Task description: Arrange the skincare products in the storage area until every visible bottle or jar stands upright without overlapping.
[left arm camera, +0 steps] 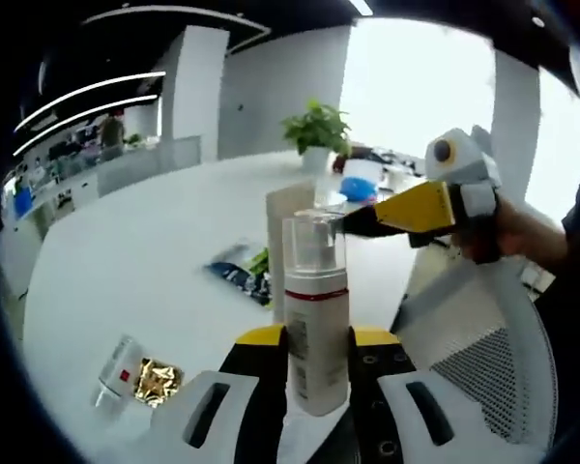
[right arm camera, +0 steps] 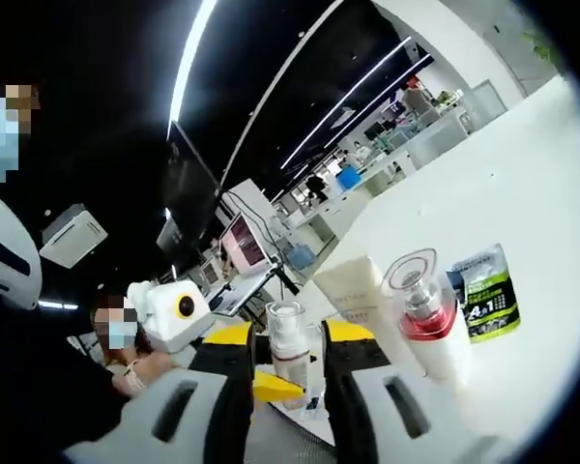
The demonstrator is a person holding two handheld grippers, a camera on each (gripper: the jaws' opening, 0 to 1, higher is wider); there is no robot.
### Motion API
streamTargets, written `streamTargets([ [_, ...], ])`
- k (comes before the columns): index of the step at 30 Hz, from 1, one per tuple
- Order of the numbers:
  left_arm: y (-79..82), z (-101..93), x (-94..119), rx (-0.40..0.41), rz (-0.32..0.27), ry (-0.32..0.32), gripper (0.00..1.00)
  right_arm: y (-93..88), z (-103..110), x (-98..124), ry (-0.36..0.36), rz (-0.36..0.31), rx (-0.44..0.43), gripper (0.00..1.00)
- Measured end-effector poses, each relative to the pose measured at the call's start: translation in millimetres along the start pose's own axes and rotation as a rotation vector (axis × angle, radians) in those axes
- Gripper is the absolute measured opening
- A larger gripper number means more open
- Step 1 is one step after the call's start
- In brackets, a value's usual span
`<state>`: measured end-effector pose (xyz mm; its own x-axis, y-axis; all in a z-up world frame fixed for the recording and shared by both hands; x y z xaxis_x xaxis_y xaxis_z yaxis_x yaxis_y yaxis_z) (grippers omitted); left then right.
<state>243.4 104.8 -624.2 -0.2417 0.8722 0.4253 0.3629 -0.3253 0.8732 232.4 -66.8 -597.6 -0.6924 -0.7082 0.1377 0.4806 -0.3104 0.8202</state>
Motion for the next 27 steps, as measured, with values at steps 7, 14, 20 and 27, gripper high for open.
streamTargets([
  [7, -1.2, 1.7, 2, 0.011, -0.013, -0.173, 0.19, -1.1, 4, 1, 0.124, 0.069, 0.152, 0.3],
  [14, 0.6, -3.5, -4, -0.08, 0.003, -0.353, 0.2, -1.1, 3, -2, 0.242, 0.081, 0.259, 0.33],
  [20, 4.0, -12.7, -12, -0.111, 0.02, -0.464, 0.2, 1.5, 7, -5, 0.341, 0.086, 0.272, 0.32],
  [27, 6.5, -22.6, -17, -0.132, 0.017, -0.574, 0.2, 4.7, 16, -1, 0.464, 0.08, 0.273, 0.22],
])
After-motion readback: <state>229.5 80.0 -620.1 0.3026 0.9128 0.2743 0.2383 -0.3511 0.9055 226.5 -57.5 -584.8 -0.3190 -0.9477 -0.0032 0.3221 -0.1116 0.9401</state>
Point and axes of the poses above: the point that each gripper's makers call its tool centre point, and the gripper's own axes: x roughly backward along the fingers, z roughly to its left, y roughly out of its top, the point moved 8 cm from there along x, roughly backward along the fingers, and after that the axes turned 11 degrees about -y, right-handed, at the moved point
